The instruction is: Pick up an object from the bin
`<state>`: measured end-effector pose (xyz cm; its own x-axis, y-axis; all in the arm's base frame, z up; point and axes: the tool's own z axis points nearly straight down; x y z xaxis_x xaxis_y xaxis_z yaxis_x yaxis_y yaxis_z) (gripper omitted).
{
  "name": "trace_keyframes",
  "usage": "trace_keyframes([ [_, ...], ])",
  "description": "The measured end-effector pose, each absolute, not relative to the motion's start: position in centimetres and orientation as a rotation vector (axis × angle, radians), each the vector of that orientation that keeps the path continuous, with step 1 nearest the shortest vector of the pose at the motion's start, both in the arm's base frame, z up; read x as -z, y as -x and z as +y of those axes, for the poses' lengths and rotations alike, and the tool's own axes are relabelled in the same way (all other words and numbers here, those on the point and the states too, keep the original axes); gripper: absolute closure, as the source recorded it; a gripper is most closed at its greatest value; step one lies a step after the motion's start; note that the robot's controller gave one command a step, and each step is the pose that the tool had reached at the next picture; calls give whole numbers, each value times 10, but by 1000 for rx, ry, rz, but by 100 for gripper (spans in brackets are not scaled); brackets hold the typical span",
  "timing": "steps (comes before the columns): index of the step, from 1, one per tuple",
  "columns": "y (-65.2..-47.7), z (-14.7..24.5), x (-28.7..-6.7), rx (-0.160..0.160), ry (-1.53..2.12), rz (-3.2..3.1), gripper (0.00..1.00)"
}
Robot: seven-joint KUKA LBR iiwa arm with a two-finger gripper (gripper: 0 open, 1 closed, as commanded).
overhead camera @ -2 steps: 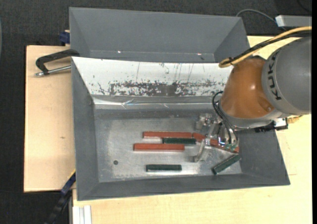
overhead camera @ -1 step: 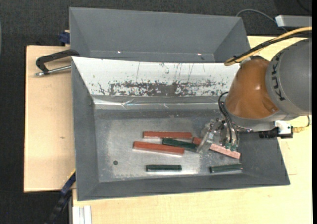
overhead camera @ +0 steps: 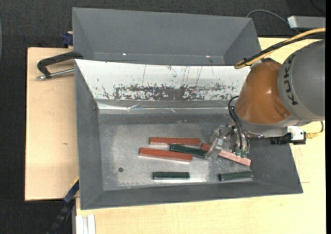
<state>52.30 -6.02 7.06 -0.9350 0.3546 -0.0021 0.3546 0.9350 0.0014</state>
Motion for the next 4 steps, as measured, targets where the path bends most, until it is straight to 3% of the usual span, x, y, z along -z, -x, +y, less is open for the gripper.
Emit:
trace_keyframes([
  [1,-522,-60,-75,-2,-567,3092,100],
  [4,-521,-59,-126,-2,-566,3092,100],
])
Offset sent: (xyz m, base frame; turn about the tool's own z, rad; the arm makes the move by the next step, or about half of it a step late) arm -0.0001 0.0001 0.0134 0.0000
